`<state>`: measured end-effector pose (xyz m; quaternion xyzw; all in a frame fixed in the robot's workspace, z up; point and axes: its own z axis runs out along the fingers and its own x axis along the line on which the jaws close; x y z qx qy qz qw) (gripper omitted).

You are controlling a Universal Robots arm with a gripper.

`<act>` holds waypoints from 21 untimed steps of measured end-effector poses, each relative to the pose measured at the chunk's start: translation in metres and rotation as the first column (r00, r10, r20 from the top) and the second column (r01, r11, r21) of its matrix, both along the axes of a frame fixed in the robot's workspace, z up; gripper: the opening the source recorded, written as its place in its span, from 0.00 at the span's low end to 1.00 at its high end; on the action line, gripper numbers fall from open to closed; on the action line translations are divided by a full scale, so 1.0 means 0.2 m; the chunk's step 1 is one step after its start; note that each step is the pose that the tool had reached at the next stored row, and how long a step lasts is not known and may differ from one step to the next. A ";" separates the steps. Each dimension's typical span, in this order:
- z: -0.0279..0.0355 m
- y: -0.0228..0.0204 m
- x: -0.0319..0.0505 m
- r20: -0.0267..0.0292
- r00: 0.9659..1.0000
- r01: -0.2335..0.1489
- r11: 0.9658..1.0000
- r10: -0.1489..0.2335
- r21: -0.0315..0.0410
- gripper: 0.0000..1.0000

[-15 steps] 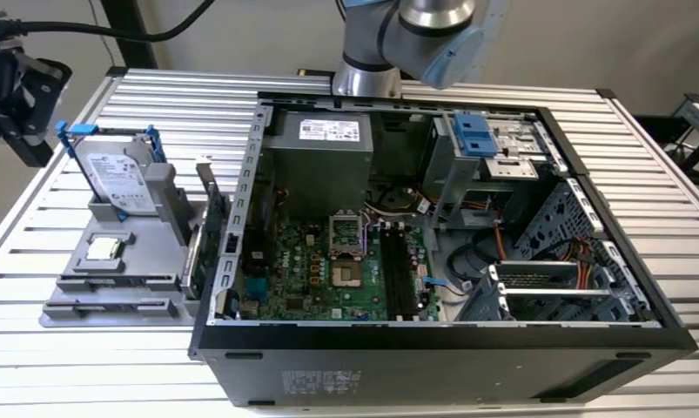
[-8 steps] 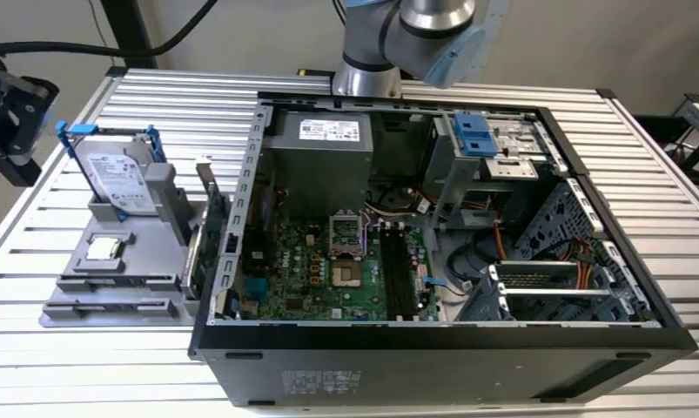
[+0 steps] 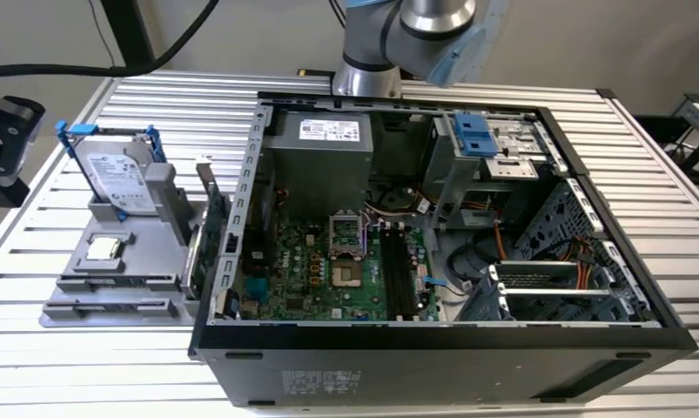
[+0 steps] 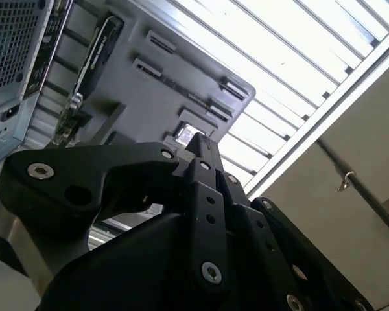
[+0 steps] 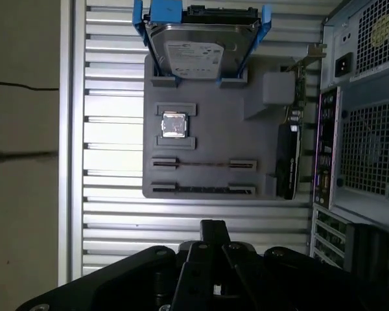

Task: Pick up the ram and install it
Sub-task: 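Reach for the ram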

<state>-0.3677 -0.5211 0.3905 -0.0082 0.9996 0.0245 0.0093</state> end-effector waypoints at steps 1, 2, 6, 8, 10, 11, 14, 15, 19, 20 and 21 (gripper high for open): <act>0.000 -0.001 0.000 0.000 1.000 0.000 1.000 0.000 0.000 0.00; 0.000 -0.001 0.000 0.000 1.000 0.000 1.000 0.000 0.000 0.00; 0.000 -0.002 -0.001 0.002 1.000 0.000 1.000 0.000 0.000 0.00; 0.000 -0.002 0.000 0.003 1.000 0.000 1.000 0.000 0.000 0.00; 0.000 -0.002 -0.001 0.005 1.000 0.000 1.000 0.000 0.000 0.00; 0.000 -0.002 -0.001 0.005 1.000 0.000 1.000 0.000 0.000 0.00; -0.001 -0.002 -0.001 0.008 1.000 0.000 1.000 0.000 0.000 0.00; 0.000 -0.002 -0.001 0.008 1.000 0.000 1.000 0.000 0.000 0.00; 0.000 -0.002 -0.001 0.012 1.000 0.000 1.000 0.000 0.000 0.00; 0.000 -0.002 -0.001 0.012 1.000 0.000 1.000 0.000 0.000 0.00; 0.000 -0.002 -0.001 0.013 1.000 0.000 1.000 0.000 0.000 0.00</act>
